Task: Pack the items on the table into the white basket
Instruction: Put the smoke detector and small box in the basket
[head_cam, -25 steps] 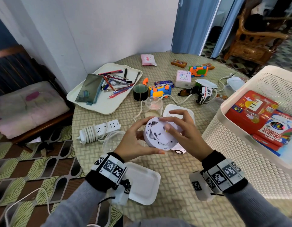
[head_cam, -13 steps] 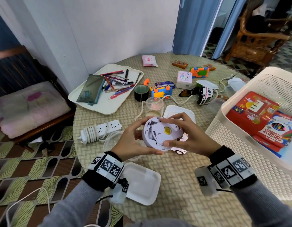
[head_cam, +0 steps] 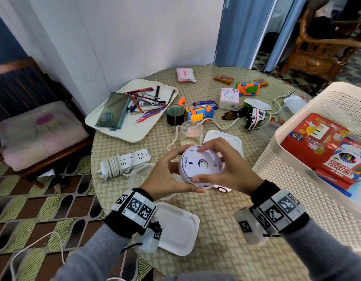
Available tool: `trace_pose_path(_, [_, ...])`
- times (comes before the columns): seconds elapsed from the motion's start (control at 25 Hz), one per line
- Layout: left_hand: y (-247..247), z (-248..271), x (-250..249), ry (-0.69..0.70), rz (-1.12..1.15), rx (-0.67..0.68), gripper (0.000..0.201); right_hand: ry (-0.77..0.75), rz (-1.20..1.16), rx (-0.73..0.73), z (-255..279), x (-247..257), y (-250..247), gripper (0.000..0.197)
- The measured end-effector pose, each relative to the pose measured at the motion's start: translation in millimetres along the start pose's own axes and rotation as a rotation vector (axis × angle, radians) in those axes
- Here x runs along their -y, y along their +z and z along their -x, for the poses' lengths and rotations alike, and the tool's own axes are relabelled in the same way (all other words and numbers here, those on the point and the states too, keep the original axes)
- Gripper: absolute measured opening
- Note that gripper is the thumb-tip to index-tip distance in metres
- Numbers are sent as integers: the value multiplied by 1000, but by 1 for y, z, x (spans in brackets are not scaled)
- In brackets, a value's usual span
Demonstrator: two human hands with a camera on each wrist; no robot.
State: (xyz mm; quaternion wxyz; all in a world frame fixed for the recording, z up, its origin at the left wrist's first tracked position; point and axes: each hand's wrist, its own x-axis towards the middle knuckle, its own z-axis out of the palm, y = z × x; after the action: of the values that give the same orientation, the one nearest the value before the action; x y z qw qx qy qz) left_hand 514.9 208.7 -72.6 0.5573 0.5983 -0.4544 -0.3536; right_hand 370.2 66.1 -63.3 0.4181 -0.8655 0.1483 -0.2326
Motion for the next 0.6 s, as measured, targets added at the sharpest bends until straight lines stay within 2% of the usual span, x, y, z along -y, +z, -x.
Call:
trace_pose_path(0.24, [-1,-5,-5,14,1,34,93,-64,61,-37,-1,-6,2,68])
trace_pose_path(0.48, [-2,-5,-3,21,-19,58,96,-54,61,43,5,-7,-5,66])
trace_pose_path(0.6, [-2,-6,-3,44,-46,64,96,-59,76,36,8,-7,-5,64])
